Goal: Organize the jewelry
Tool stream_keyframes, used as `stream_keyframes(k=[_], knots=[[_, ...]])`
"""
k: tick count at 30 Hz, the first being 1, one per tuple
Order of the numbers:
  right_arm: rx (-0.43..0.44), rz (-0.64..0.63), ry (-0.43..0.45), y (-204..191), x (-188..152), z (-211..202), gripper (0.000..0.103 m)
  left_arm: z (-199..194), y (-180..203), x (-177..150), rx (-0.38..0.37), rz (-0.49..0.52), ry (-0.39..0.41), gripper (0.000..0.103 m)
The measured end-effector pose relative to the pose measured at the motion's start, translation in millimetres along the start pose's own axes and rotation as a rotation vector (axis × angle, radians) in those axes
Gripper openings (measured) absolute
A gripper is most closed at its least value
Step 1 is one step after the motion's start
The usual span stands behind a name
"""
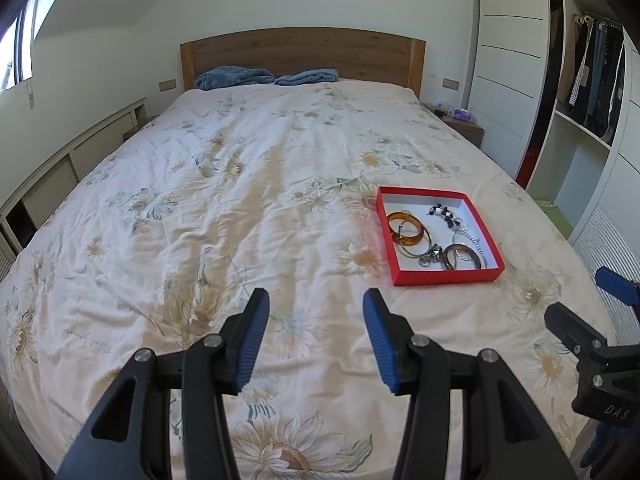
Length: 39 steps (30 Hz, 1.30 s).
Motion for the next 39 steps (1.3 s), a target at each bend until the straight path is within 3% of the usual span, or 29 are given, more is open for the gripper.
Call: stream_keyframes(k=[39], knots=[[0.007,0.024,-0.032,5,-13,15,0.100,-7,14,-3,-0.005,0.047,0.037,0.047]])
Point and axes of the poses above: each gripper's, at about its wrist camera, not at the fingertips, and z roughly the way its jaws point, y to its right, x to its top, the point moved 9 cm from there along z, roughly the way its jaws point
